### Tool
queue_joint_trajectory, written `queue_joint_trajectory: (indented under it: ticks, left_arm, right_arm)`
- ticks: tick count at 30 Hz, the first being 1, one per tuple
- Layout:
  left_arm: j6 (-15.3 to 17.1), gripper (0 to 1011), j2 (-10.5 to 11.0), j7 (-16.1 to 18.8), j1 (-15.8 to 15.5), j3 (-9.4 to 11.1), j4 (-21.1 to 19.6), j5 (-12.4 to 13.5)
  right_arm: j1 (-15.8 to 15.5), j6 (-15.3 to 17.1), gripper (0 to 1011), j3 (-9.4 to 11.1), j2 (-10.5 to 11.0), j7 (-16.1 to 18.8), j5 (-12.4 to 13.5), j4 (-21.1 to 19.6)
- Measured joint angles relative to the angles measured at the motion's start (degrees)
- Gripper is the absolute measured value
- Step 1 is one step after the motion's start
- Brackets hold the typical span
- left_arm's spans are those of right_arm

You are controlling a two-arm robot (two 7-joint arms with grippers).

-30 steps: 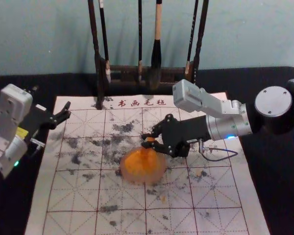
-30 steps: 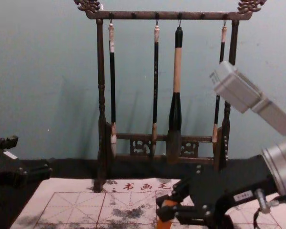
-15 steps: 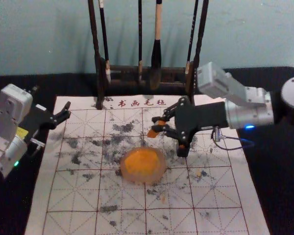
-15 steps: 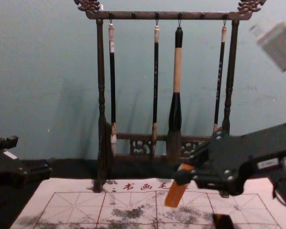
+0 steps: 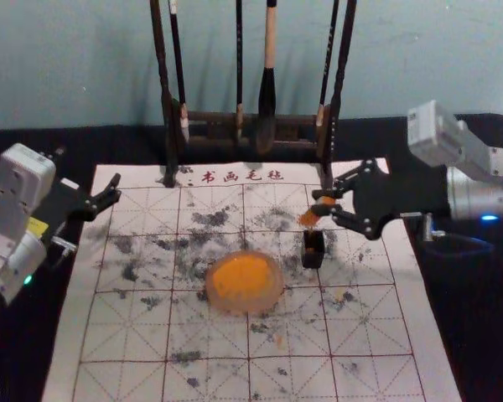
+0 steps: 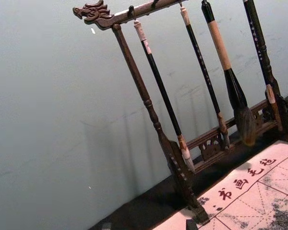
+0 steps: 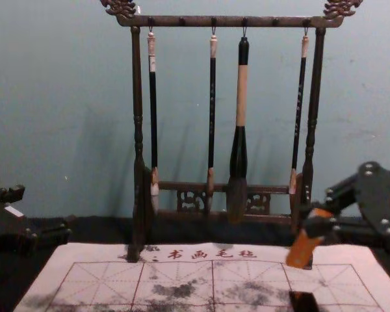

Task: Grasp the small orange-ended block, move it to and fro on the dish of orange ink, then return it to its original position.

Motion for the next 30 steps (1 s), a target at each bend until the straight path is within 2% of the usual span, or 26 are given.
queue_joint_trajectory:
  ticks: [5,10,30]
  left_arm:
    - [0.00,1001,0.00,0.00,0.00,0.00,0.00,0.00]
    - [0.00,1001,0.00,0.00,0.00,0.00,0.00,0.00]
    - [0.00,1001,0.00,0.00,0.00,0.00,0.00,0.00]
  right_arm:
    - [-1.24,-0.02,131,0.65,1.29,-0.37,-0.29,0.11]
    - [-1.76,0.07,132,0.75,1.22,-0.42,-0.90,0.95]
    - [-0.38,0.69,131,-0.15,-2.78,0.08,-2.72,6.03]
